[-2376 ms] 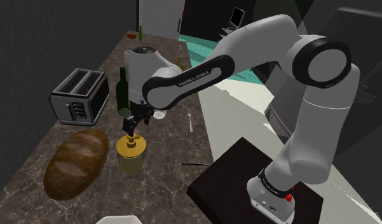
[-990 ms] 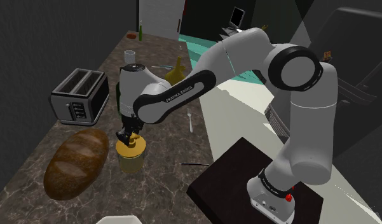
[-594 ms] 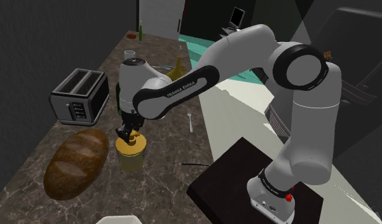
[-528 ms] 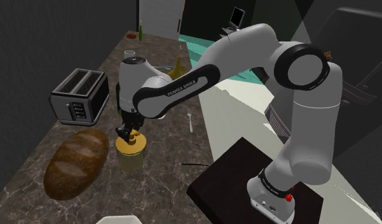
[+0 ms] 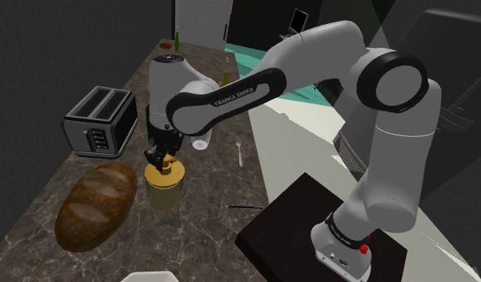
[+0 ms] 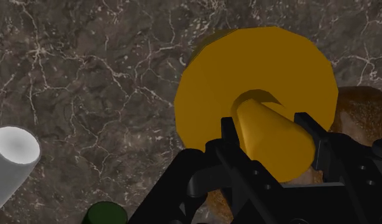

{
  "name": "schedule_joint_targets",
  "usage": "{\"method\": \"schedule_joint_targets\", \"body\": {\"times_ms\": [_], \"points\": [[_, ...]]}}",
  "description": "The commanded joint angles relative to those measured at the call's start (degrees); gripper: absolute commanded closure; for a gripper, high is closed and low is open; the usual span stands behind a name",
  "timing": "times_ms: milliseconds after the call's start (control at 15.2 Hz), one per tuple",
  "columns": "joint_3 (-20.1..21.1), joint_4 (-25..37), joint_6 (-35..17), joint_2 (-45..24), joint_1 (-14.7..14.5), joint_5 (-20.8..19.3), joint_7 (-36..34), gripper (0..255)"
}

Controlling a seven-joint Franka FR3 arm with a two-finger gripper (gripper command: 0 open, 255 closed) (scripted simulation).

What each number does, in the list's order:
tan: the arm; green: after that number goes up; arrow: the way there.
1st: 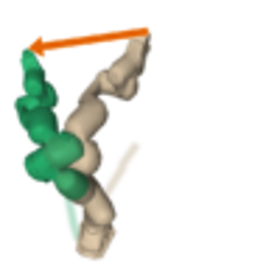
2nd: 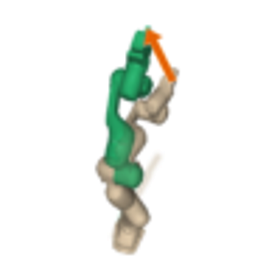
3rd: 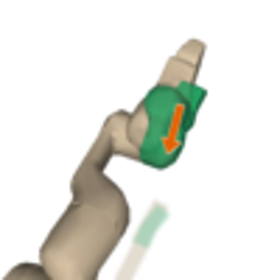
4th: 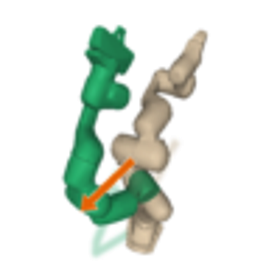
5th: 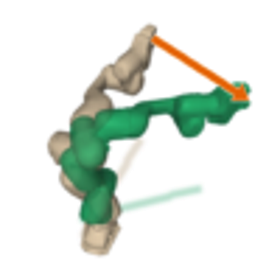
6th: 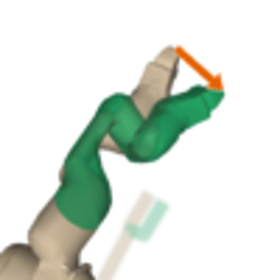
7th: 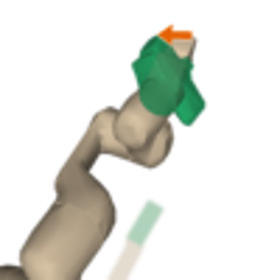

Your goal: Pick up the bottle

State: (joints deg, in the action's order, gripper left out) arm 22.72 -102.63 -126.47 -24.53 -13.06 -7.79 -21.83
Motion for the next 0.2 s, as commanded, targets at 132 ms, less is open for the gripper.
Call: {"method": "schedule_joint_targets", "body": {"times_ms": [132], "points": [[0.2, 0.7, 1.5, 0.9, 0.2, 0.4, 0.3, 255]]}}
